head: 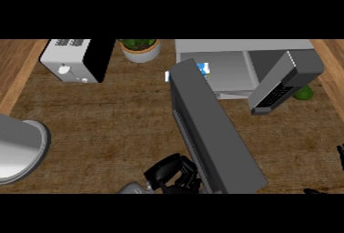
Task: Pick up the milk, place it into the microwave and close the microwave
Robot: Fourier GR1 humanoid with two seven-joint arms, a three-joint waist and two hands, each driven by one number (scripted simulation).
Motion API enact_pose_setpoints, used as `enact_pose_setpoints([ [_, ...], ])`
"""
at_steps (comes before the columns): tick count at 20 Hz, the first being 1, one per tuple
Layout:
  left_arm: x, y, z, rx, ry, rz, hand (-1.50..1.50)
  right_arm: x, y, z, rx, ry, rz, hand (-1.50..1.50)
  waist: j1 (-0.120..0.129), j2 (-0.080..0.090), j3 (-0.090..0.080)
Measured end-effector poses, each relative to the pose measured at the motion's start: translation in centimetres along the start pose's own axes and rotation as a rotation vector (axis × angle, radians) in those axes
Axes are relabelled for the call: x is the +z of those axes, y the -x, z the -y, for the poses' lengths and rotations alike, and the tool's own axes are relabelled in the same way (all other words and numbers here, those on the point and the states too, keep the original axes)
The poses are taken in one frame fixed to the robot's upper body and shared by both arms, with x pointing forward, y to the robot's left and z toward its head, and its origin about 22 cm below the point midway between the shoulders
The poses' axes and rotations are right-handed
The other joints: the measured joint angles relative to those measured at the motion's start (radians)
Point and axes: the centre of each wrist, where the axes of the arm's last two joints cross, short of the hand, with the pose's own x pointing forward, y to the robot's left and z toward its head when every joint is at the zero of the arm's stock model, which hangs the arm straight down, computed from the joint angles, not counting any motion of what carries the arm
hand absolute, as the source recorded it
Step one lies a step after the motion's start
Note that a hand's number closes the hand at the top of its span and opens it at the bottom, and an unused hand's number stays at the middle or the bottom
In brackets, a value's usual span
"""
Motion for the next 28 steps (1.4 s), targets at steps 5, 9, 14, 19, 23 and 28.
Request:
enact_pose_setpoints([
  [5, -1.1, -0.2, 1.5, -0.011, -0.011, 0.041, 1.5, -1.2, -0.6, -0.9, -0.03, -0.051, 0.038, -1.5, -0.018, 0.003, -0.002],
  [9, -1.6, -0.5, 1.9, -0.015, -0.055, 0.068, -1.5, -2.8, -1.5, -1.4, -0.056, -0.096, 0.076, -1.5, -0.042, 0.008, -0.003],
  [14, -2.5, -1.6, 1.5, -0.012, -0.132, 0.064, -1.5, -4.6, -2.5, -2.4, -0.083, -0.146, 0.116, -1.5, -0.079, 0.014, -0.004],
  [19, -3.9, -3.1, 1.0, -0.021, -0.181, 0.081, 1.5, -6.0, -3.6, -3.0, -0.108, -0.186, 0.141, -1.5, -0.118, 0.019, -0.004],
  [23, -5.2, -4.8, 0.3, -0.025, -0.218, 0.108, 1.5, -7.3, -4.6, -3.7, -0.129, -0.229, 0.161, -1.5, -0.153, 0.024, -0.005],
  [28, -6.9, -7.4, -0.9, -0.051, -0.267, 0.193, 1.5, -8.7, -5.8, -4.1, -0.136, -0.294, 0.173, -1.5, -0.193, 0.032, -0.005],
])
